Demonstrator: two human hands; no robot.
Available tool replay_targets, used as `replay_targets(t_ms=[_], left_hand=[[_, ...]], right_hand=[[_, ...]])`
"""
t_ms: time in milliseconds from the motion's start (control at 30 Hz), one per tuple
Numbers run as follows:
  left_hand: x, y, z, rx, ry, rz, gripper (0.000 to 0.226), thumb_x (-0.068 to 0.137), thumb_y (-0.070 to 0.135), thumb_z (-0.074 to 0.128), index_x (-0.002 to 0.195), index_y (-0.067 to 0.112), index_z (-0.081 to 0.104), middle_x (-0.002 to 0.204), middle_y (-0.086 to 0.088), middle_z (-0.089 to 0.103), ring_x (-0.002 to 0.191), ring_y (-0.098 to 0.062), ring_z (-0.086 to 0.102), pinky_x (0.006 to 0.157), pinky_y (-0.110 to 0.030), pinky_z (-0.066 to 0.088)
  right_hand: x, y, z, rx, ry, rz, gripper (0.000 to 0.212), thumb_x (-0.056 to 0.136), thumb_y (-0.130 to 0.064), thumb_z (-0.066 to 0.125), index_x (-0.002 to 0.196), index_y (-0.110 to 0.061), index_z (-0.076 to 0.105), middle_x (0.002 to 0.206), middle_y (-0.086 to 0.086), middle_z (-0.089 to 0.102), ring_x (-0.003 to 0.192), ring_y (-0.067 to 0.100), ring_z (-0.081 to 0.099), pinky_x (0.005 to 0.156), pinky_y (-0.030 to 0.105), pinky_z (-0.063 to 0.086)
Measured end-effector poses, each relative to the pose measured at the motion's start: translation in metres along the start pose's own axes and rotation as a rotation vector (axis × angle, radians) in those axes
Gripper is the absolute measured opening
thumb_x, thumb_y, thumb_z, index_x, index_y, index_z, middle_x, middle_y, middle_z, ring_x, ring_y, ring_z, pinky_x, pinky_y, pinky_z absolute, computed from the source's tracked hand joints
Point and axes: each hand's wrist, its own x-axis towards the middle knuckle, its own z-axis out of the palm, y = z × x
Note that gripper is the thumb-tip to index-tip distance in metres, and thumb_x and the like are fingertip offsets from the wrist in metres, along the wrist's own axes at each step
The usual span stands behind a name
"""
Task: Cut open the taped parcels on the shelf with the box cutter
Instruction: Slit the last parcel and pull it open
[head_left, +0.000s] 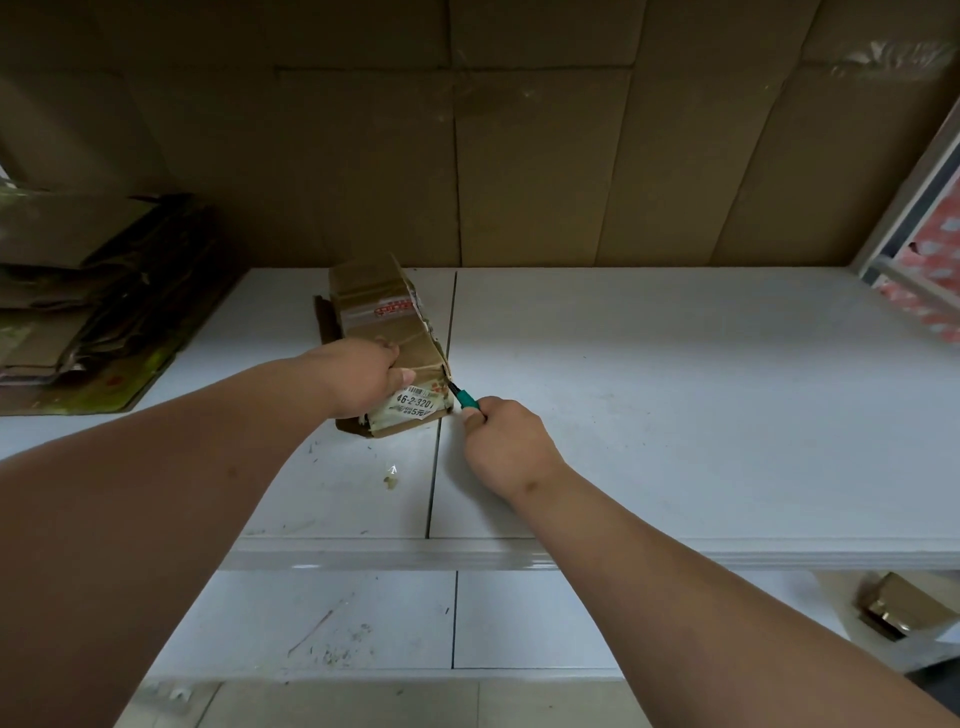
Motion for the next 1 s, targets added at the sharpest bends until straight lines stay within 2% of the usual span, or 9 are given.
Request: replay_targets(t_ms=[200,300,400,467,533,667,767,867,1000], left_hand=[[-0.002,0.005,0.001,0.04,0.017,-0.002,0.056,0.104,0.046,0.027,0.149,0.013,0.033,0.143,-0.01,0.048,0.125,-0.025,0.05,0.093,-0.032,0.042],[-0.002,0.005,0.003,0.02,0.035,0.003,0.053,0.104,0.046,0.029,0.145,0.014,0.039,0.129,-0.006,0.056,0.107,-0.018,0.055,0.083,-0.028,0.042],[-0.002,0.001,0.003,-0.045,0.039,-0.011,0.046,0.104,0.044,0.031,0.137,0.016,0.046,0.107,-0.001,0.059,0.088,-0.01,0.054,0.074,-0.026,0.04],[-0.004,-0.007,0.0,-0.113,0.027,-0.02,0.046,0.105,0.042,0.031,0.139,0.016,0.046,0.114,-0.005,0.059,0.095,-0.014,0.054,0.079,-0.027,0.039],[-0.006,-0.013,-0.004,-0.146,0.007,-0.026,0.05,0.104,0.043,0.031,0.146,0.016,0.039,0.129,-0.008,0.056,0.107,-0.018,0.053,0.085,-0.027,0.038],[-0.004,-0.01,-0.001,-0.134,0.011,-0.003,0.052,0.104,0.045,0.032,0.147,0.017,0.037,0.133,-0.006,0.055,0.106,-0.016,0.052,0.085,-0.026,0.038],[0.001,-0.009,-0.001,-0.094,0.009,0.001,0.051,0.104,0.046,0.032,0.145,0.017,0.04,0.132,-0.005,0.055,0.109,-0.017,0.053,0.086,-0.027,0.041],[0.002,-0.012,0.0,-0.103,0.013,0.004,0.051,0.103,0.047,0.031,0.144,0.018,0.04,0.13,-0.004,0.056,0.097,-0.012,0.047,0.082,-0.027,0.038],[0.002,-0.015,0.003,-0.13,0.032,0.009,0.051,0.103,0.046,0.032,0.145,0.017,0.039,0.132,-0.004,0.055,0.097,-0.012,0.047,0.081,-0.026,0.036]], right_hand=[[-0.002,0.004,-0.003,-0.042,-0.024,0.023,0.031,0.101,-0.034,0.037,0.073,-0.023,0.044,0.075,-0.001,0.053,0.076,0.026,0.054,0.073,0.034,0.045],[-0.003,0.003,-0.007,0.013,-0.039,0.053,0.029,0.101,-0.034,0.038,0.078,-0.021,0.049,0.078,0.001,0.055,0.082,0.028,0.058,0.078,0.036,0.048],[-0.005,0.003,-0.003,-0.137,-0.085,0.043,0.024,0.099,-0.031,0.038,0.085,-0.018,0.053,0.082,0.0,0.055,0.087,0.027,0.058,0.084,0.037,0.048],[-0.005,-0.001,0.0,-0.259,-0.121,0.047,0.02,0.097,-0.03,0.039,0.087,-0.02,0.053,0.079,-0.004,0.052,0.085,0.023,0.055,0.086,0.037,0.044],[-0.002,-0.003,-0.001,-0.255,-0.143,0.065,0.017,0.096,-0.028,0.039,0.086,-0.021,0.051,0.079,-0.005,0.049,0.086,0.022,0.054,0.087,0.037,0.044],[-0.001,0.003,-0.012,-0.074,-0.04,-0.021,0.024,0.102,-0.031,0.034,0.086,-0.02,0.048,0.083,0.002,0.056,0.082,0.027,0.055,0.068,0.033,0.041],[-0.001,0.004,-0.011,-0.054,0.026,-0.108,0.022,0.103,-0.033,0.035,0.098,-0.019,0.051,0.093,0.01,0.06,0.083,0.029,0.056,0.066,0.032,0.039],[0.001,0.002,-0.01,-0.076,0.033,-0.141,0.019,0.103,-0.032,0.035,0.093,-0.021,0.047,0.092,0.01,0.057,0.082,0.028,0.053,0.066,0.031,0.037],[-0.001,0.004,-0.007,-0.1,0.038,-0.159,0.021,0.103,-0.032,0.036,0.092,-0.021,0.049,0.089,0.01,0.058,0.078,0.027,0.054,0.061,0.031,0.035]])
